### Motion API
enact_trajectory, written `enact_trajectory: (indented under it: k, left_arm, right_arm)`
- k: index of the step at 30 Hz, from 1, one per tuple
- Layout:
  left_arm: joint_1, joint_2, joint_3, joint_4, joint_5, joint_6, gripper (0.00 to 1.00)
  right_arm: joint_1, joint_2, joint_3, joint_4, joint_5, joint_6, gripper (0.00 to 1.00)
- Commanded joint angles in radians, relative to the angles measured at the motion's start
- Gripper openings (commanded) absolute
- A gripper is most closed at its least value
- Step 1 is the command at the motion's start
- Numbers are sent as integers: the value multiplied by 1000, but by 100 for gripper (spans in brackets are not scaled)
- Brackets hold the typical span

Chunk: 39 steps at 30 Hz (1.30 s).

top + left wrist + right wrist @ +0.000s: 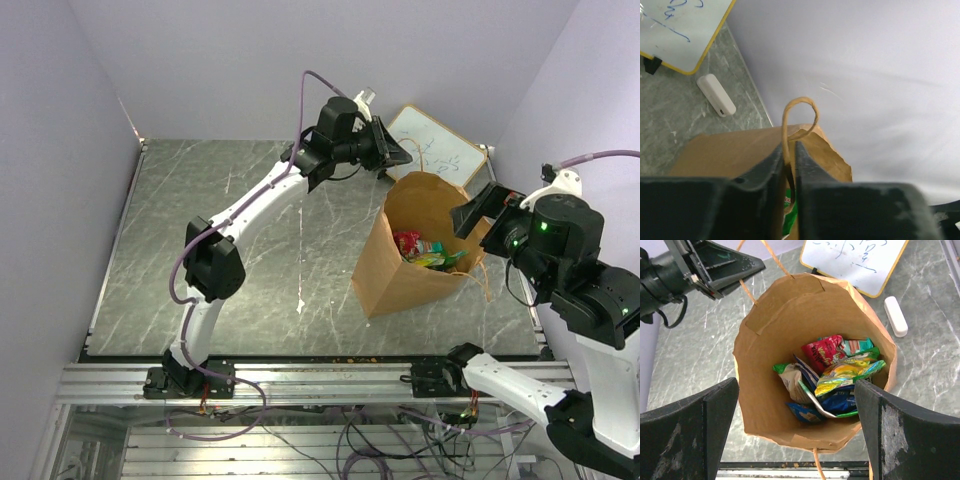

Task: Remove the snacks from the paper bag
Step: Adjust the paper bag at the center of the board.

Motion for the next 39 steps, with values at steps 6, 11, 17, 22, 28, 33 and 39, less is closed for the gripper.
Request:
enact_trajectory:
  k: [6,11,17,22,28,33,39]
  left_arm:
    - [32,-170,-53,24,-64,58,7]
    - [51,-316,-203,7,-122,74,7]
    - [85,-523,-417,-15,-237,61,7]
    - [117,-670,-531,-80,-297,64,7]
    - [123,-779,-648,-127,-331,24,7]
    - [125,-828,-657,-228,-381,18,12]
    - [126,-882,-675,-281,-406,15,15]
  right_arm:
    - [-3,-22,-24,-44,-41,32,100]
    - [-3,15,-13,-33,-91,33,100]
    - [-2,57,-6,-51,-126,57,100]
    - [-3,61,-2,-64,-115,71,100]
    - [-3,107,22,-202,62,181,98]
    - [-4,110,-59,-149,34,263,100]
    - [-3,122,-168,81,-127,340,100]
